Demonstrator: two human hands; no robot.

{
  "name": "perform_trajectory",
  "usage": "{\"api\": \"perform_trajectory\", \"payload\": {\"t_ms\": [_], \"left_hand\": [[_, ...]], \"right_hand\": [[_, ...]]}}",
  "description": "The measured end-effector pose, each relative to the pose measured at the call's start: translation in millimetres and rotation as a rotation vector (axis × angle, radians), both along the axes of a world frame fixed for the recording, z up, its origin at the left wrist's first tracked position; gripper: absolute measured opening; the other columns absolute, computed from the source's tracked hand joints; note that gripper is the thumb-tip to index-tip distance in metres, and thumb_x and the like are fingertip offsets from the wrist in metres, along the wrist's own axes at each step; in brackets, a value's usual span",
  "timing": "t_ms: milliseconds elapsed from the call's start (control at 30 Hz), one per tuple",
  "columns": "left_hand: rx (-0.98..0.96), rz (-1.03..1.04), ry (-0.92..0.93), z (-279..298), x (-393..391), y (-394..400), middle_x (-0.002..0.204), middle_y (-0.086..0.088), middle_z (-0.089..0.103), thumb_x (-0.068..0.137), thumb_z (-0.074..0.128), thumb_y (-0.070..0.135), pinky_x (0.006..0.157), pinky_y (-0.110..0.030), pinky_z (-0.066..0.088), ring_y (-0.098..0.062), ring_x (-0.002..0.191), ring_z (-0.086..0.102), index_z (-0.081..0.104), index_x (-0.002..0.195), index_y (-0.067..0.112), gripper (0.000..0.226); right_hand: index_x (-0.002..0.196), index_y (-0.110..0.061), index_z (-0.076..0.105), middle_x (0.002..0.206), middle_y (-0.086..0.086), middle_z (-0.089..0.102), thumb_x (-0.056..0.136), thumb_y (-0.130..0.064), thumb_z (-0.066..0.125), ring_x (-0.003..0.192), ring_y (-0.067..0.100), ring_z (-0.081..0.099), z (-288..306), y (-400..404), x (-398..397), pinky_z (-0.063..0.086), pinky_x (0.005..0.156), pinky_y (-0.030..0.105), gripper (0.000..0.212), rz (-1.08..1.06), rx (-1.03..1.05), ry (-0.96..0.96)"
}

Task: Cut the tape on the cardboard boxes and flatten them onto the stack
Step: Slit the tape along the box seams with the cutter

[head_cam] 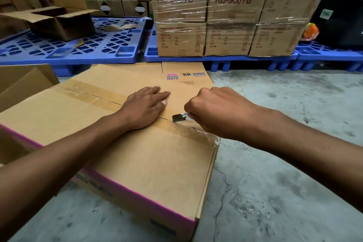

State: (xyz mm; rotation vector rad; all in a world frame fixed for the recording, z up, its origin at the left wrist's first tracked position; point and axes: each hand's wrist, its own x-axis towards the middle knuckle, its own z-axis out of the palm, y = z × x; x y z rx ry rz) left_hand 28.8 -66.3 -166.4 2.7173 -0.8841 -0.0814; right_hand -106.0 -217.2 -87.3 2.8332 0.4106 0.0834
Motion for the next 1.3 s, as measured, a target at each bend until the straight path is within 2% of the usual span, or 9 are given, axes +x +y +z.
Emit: {"api": "perform_trajectory", "payload": {"t_ms": [167, 300, 400, 667, 867, 1133, 1300], "left_hand": [[-0.001, -0.008, -0.007, -1, 0, 1, 0.158, 0.007, 0.019, 0.101, 0.029, 0.041, 0.115, -0.037, 0.010, -0.013, 0.146, 0.010, 0.028, 0.147, 0.038, 0.046], [0.002, -0.016, -0.022, -3, -1, 4, 0.159, 0.007, 0.018, 0.101, 0.028, 0.041, 0.115, -0.035, 0.009, -0.012, 0.146, 0.010, 0.027, 0.147, 0.038, 0.046], [0.004, -0.023, -0.027, -4, -2, 2, 0.159, 0.007, 0.017, 0.101, 0.027, 0.041, 0.115, -0.034, 0.010, -0.011, 0.146, 0.010, 0.026, 0.147, 0.038, 0.046], [0.000, -0.029, -0.034, -6, -1, 2, 0.158, 0.007, 0.018, 0.101, 0.027, 0.042, 0.116, -0.036, 0.010, -0.013, 0.146, 0.011, 0.027, 0.146, 0.039, 0.046], [-0.005, -0.032, -0.042, -6, -1, 3, 0.158, 0.006, 0.020, 0.101, 0.028, 0.042, 0.118, -0.038, 0.012, -0.014, 0.146, 0.013, 0.028, 0.146, 0.039, 0.045], [0.009, -0.040, -0.057, -2, -5, 0, 0.157, 0.002, 0.022, 0.102, 0.029, 0.037, 0.117, -0.040, 0.016, -0.017, 0.145, 0.016, 0.030, 0.147, 0.034, 0.045], [0.036, -0.043, -0.040, 0, -6, 0, 0.158, 0.001, 0.022, 0.102, 0.028, 0.037, 0.117, -0.040, 0.016, -0.018, 0.145, 0.016, 0.029, 0.147, 0.034, 0.046]], "right_hand": [[0.059, -0.019, 0.017, 0.062, -0.001, 0.025, 0.096, -0.008, 0.044, 0.050, 0.010, 0.024, 11, 10, 1, 0.018, 0.043, 0.025, 0.047, 0.010, -0.061, 0.095], [0.060, -0.018, 0.017, 0.064, 0.001, 0.026, 0.098, -0.010, 0.040, 0.051, 0.011, 0.026, 15, 8, -6, 0.020, 0.044, 0.024, 0.045, -0.013, -0.099, 0.183], [0.060, -0.019, 0.019, 0.064, 0.000, 0.029, 0.095, -0.003, 0.043, 0.051, 0.010, 0.030, 12, -5, -13, 0.023, 0.043, 0.024, 0.046, -0.055, -0.128, 0.207], [0.066, -0.015, 0.024, 0.064, -0.001, 0.029, 0.095, -0.002, 0.042, 0.051, 0.010, 0.030, 13, -17, -27, 0.025, 0.042, 0.024, 0.037, -0.063, -0.149, 0.202], [0.087, -0.019, 0.037, 0.064, -0.002, 0.027, 0.095, -0.002, 0.040, 0.051, 0.010, 0.029, 17, -25, -49, 0.024, 0.043, 0.023, 0.020, -0.039, -0.133, 0.212], [0.072, -0.015, 0.029, 0.062, -0.002, 0.028, 0.095, -0.003, 0.042, 0.049, 0.009, 0.028, 16, -42, -63, 0.024, 0.043, 0.024, 0.029, -0.088, -0.140, 0.155], [0.077, -0.017, 0.031, 0.061, -0.004, 0.028, 0.096, -0.005, 0.045, 0.049, 0.008, 0.028, 14, -47, -69, 0.022, 0.043, 0.022, 0.026, -0.120, -0.096, 0.130]]}}
